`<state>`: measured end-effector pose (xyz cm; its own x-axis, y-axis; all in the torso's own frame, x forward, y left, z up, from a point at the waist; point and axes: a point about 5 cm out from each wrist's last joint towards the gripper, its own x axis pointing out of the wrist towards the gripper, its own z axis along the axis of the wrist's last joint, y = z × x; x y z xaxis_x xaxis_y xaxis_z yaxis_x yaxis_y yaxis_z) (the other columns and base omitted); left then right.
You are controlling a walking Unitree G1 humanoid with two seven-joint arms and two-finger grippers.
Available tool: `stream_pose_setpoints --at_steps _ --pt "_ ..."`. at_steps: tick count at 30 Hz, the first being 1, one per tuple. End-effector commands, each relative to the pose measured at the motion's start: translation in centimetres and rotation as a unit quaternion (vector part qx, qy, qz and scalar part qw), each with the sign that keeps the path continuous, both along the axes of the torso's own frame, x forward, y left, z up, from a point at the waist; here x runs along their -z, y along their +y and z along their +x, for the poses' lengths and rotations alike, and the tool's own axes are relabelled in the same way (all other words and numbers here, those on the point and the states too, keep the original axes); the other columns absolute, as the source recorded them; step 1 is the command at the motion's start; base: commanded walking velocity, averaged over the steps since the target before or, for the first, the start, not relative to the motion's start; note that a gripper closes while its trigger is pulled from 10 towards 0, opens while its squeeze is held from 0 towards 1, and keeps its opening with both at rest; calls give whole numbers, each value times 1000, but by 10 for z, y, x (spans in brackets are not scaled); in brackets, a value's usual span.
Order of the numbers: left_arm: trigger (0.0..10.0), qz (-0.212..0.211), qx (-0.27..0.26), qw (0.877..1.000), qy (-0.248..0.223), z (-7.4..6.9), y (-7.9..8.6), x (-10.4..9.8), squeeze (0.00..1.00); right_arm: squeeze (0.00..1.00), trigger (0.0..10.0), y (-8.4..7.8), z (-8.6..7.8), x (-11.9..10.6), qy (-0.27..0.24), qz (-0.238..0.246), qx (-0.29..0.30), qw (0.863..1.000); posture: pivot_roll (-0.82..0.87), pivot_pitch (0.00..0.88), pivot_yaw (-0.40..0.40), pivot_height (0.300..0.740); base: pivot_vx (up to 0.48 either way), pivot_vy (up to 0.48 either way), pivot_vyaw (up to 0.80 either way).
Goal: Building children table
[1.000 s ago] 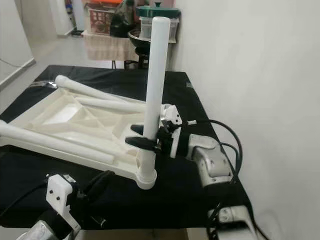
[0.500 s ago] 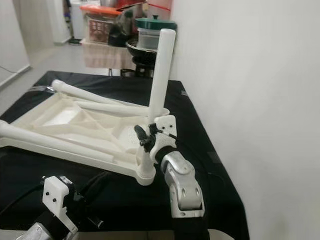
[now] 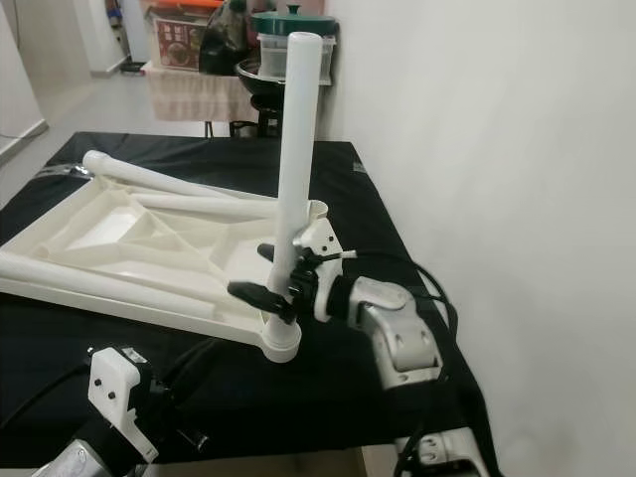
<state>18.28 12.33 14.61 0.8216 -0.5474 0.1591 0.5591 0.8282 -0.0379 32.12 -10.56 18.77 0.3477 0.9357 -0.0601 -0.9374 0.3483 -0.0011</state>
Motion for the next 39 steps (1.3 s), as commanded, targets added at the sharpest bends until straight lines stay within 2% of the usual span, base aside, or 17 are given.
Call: stream_pose_setpoints --at_steps 1,2,3,6,7,18,22,23,25,26,27,30,32,35,36,38,39 --pt "10000 3 2 1000 1 1 -1 2 0 0 10000 5 0 2 8 -2 -44 999 32 0 -100 740 0 0 0" --pt "10000 3 2 1000 2 1 -2 2 0 0 10000 -1 17 4 20 -12 -38 999 35 0 -100 740 0 0 0" --pt "10000 3 2 1000 2 1 -2 2 0 0 10000 -3 22 4 26 -13 -35 999 35 0 -100 740 0 0 0" --pt "10000 3 2 1000 2 1 -2 2 0 0 10000 -5 22 5 44 -5 -61 997 36 0 -102 740 0 0 0" --pt "10000 3 2 1000 2 1 -2 2 0 0 0 -6 22 5 48 -2 -70 996 38 0 -103 740 0 0 0" --pt "10000 2 2 1000 0 0 -3 0 0 0 0 -18 19 10 42 -13 -52 998 36 0 -110 740 0 0 0" --pt "10000 2 2 1000 -1 -2 -2 -1 0 0 0 -24 14 24 38 -48 49 997 37 0 -119 740 0 0 0" --pt "10000 2 2 1000 -1 -3 -1 -2 0 0 0 -15 13 33 49 -41 174 983 29 0 -125 740 0 0 0" --pt "10000 2 2 1000 -1 -3 -1 -2 0 0 0 -15 13 33 49 -41 174 983 29 0 -125 740 0 0 0" --pt "10000 2 2 1000 -1 -3 1 -3 0 0 0 1 -6 50 93 -32 307 947 20 0 -119 740 0 0 0" --pt "10000 2 1 1000 -1 -3 2 -3 0 0 0 17 -26 57 80 -56 338 936 22 0 -109 740 0 0 0" --pt "10000 3 1 1000 -1 -3 3 -3 0 0 0 23 -35 53 50 -66 358 930 13 0 -91 740 0 0 0" --pt "10000 3 2 1000 1 -2 3 -2 0 0 0 13 -26 50 45 -60 375 924 14 0 -97 740 0 0 0" --pt "10000 4 4 1000 1 -2 2 -3 0 0 0 4 -19 53 80 -52 399 912 32 0 -113 740 0 0 0" --pt "10000 4 2 1000 1 -2 3 -3 0 0 3216 5 -20 52 78 -64 406 908 36 0 -112 740 0 0 0" --pt "10000 4 1 1000 1 -2 3 -2 0 0 3216 7 -21 51 73 -71 412 905 36 0 -112 740 0 0 0" --pt "10000 3 0 1000 1 -2 3 -2 0 0 8078 8 -22 50 69 -79 415 904 37 0 -112 740 0 0 0"
